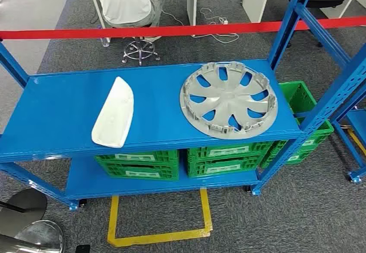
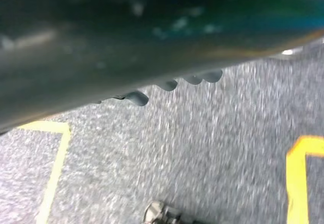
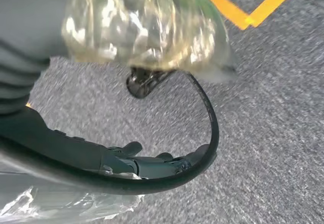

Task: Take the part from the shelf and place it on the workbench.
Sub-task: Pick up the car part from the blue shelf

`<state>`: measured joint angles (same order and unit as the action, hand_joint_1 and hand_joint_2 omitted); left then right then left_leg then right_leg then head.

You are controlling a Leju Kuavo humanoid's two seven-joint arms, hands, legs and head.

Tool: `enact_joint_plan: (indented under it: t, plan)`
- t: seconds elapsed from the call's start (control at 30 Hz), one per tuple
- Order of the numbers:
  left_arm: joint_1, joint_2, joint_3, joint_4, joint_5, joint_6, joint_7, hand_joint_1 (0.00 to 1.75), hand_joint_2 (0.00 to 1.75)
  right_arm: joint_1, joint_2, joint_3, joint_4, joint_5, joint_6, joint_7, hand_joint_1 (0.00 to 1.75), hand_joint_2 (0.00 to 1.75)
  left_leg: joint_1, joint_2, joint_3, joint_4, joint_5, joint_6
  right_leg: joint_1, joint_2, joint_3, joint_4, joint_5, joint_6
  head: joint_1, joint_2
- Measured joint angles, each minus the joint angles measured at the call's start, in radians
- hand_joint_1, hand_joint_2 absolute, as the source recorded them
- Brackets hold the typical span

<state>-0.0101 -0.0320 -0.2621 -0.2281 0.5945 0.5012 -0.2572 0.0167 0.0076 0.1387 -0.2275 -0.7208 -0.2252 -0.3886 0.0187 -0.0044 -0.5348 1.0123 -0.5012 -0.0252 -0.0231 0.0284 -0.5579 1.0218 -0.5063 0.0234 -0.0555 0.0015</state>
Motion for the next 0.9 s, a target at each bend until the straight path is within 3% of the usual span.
enact_joint_plan:
  t: [0.27, 0.5, 0.9]
  plan:
    - [-0.016, 0.005, -0.071, 0.03, -0.071, 0.118, -0.171, 0.0, 0.0, -0.001, 0.0, 0.011, 0.02, -0.021, 0.014, -0.016, 0.0, 0.0, 0.0, 0.0, 0.0, 0.0, 0.0, 0.0, 0.0, 0.0, 0.0, 0.0, 0.0, 0.0, 0.0, 0.0]
    - [-0.067, 0.07, -0.089, 0.097, -0.171, 0.177, -0.352, 0.0, 0.0, -0.002, 0.0, 0.015, 0.031, -0.021, 0.015, -0.035, 0.0, 0.0, 0.0, 0.0, -0.001, 0.0, 0.0, 0.0, 0.0, 0.0, 0.0, 0.0, 0.0, 0.0, 0.0, 0.0]
    - [-0.091, 0.107, -0.104, 0.136, -0.215, 0.198, -0.369, 0.0, 0.0, -0.002, 0.0, 0.021, 0.04, -0.021, 0.016, -0.043, 0.0, 0.0, -0.001, 0.0, 0.0, 0.0, 0.0, 0.0, -0.001, 0.0, 0.0, 0.0, 0.0, 0.0, 0.0, 0.0]
